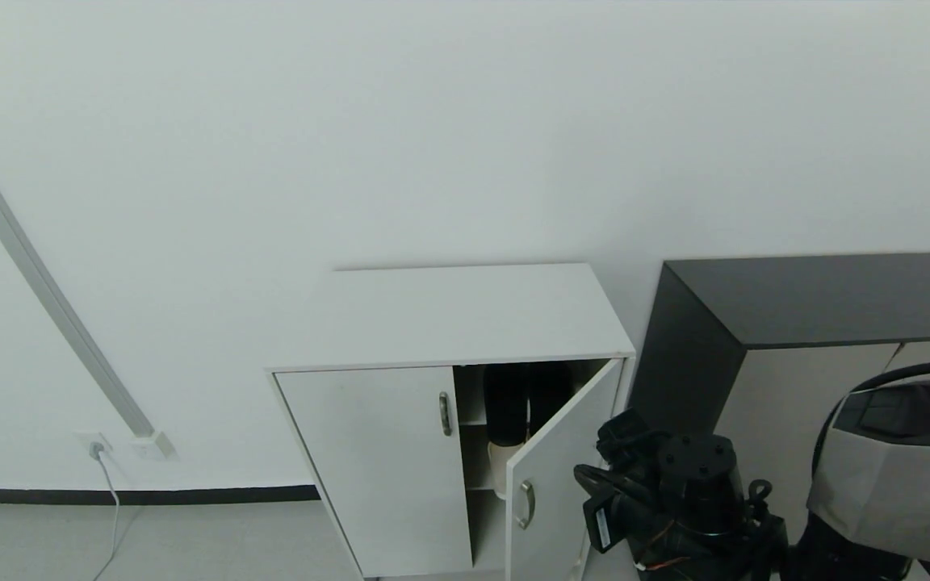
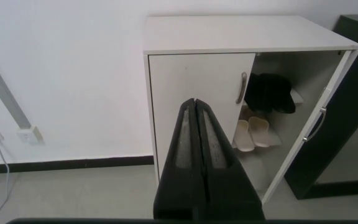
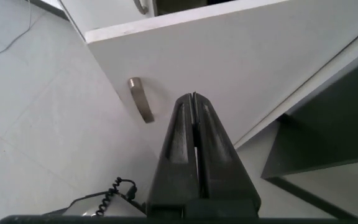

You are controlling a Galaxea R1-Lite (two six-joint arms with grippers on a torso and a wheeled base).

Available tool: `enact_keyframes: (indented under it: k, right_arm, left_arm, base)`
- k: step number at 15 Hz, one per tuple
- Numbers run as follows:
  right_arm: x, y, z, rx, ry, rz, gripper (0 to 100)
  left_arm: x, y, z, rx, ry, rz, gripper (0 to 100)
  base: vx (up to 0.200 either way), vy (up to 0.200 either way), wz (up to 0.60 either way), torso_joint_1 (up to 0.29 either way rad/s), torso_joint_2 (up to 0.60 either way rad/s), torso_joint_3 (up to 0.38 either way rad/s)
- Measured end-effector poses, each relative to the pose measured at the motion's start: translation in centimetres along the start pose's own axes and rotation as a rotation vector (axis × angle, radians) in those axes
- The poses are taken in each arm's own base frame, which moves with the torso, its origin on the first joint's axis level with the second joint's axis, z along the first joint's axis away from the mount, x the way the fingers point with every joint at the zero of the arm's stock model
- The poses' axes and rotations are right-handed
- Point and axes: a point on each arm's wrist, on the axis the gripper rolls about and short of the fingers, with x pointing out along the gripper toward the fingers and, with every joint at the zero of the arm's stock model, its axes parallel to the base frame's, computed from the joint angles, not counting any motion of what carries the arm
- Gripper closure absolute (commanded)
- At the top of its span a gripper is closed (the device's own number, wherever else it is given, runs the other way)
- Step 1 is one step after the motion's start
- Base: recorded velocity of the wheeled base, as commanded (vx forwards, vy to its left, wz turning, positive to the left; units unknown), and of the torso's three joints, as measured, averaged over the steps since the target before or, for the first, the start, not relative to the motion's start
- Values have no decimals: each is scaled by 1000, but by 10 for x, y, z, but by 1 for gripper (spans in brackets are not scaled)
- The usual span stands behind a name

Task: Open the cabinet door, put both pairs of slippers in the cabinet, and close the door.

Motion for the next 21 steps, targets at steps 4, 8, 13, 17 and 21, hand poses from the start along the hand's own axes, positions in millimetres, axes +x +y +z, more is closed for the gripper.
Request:
enact_keyframes:
  k: [4,8,13,17,21]
  right_arm:
    - [24,0,-2,1,-11,-11,100]
    - [44,-6,-1,4,17,-36,100]
    - [66,-11,12,12,16,-57,100]
    - [83,-19,20,22,6,-78,100]
    - [97,-29,26,33,-3,-103,100]
  left_arm:
    - [0,0,0,0,0,0,100]
    - [0,0,0,0,0,0,100]
    - [0,0,0,0,0,0,100]
    - [0,0,0,0,0,0,100]
    - [0,0,0,0,0,0,100]
  base:
    - [0,0,0,0,0,0]
    - [0,0,0,0,0,0]
    - [0,0,0,0,0,0]
    - [0,0,0,0,0,0]
    - [0,0,0,0,0,0]
